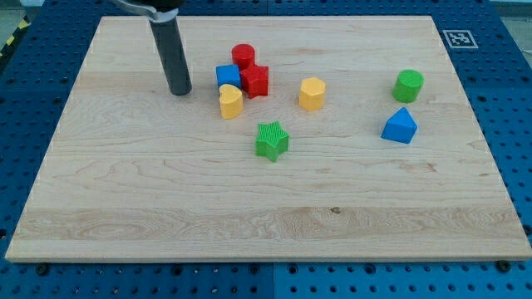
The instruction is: Move the yellow heart to the bottom of the hexagon
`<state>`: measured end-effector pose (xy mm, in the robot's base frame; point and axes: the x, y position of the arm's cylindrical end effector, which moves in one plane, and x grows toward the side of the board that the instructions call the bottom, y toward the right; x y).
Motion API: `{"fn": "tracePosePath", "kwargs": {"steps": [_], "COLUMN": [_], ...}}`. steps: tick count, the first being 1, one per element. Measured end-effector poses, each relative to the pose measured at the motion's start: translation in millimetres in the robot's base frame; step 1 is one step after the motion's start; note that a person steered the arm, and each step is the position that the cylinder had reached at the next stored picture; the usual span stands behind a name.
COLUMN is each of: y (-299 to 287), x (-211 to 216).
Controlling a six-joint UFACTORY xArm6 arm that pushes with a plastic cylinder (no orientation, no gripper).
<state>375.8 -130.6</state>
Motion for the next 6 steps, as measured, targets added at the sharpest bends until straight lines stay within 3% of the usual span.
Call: {"fn": "tracePosePath", "kwargs": {"steps": [1,4,6], "y": [6,108,121], "x": [1,32,55]}}
